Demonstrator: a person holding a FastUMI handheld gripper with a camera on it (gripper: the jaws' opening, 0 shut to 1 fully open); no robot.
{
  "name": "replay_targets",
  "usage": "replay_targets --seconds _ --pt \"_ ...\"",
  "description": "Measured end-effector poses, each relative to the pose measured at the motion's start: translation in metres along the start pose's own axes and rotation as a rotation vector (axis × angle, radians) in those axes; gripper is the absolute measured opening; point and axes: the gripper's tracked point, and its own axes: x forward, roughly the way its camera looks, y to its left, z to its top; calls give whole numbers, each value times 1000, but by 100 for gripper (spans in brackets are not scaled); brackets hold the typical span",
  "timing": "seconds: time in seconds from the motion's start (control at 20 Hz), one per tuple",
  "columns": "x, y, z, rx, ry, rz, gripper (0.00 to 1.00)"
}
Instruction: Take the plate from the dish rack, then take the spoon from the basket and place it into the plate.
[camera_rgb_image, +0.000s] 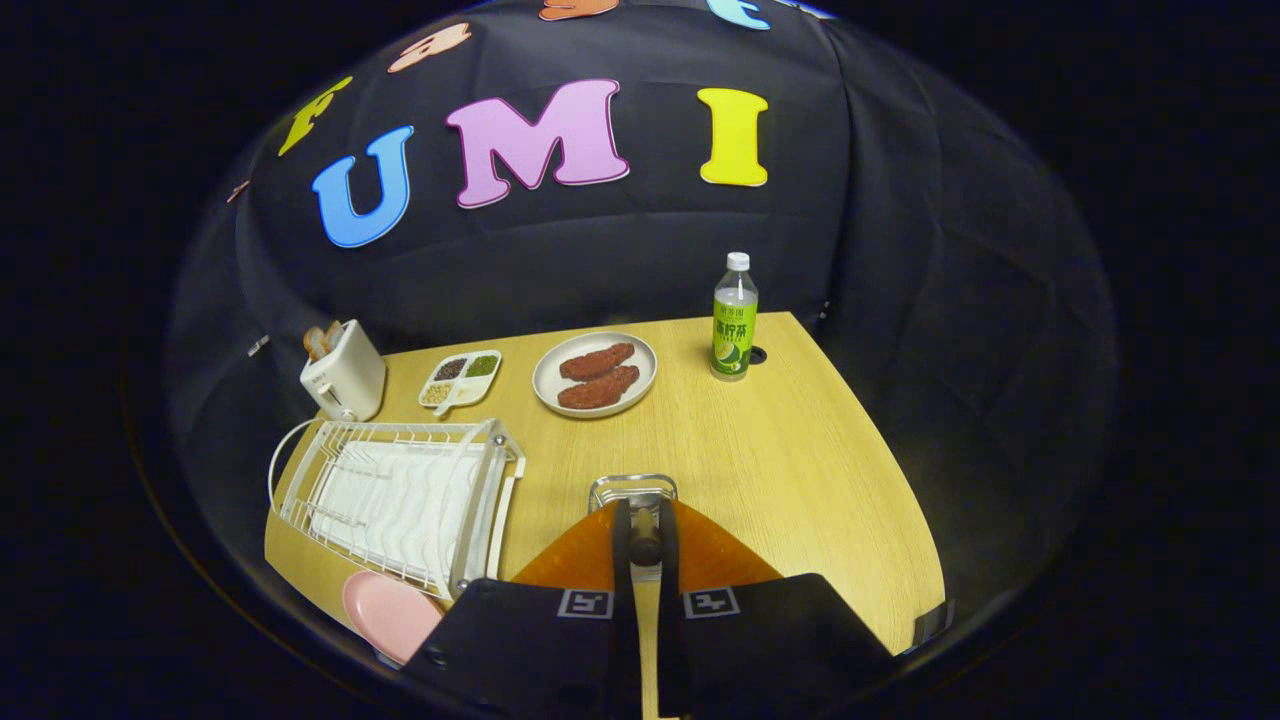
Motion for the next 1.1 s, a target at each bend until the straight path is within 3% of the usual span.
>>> replay_targets --seconds 0.25,0.5,0.9,1.1 --pt "-51 39 37 -22 -81 89 10" --pt "-97 112 38 -50 -90 256 11" --pt "-132 228 -25 -155 4 517 11" --pt "-123 261 -83 -238 90 569 11"
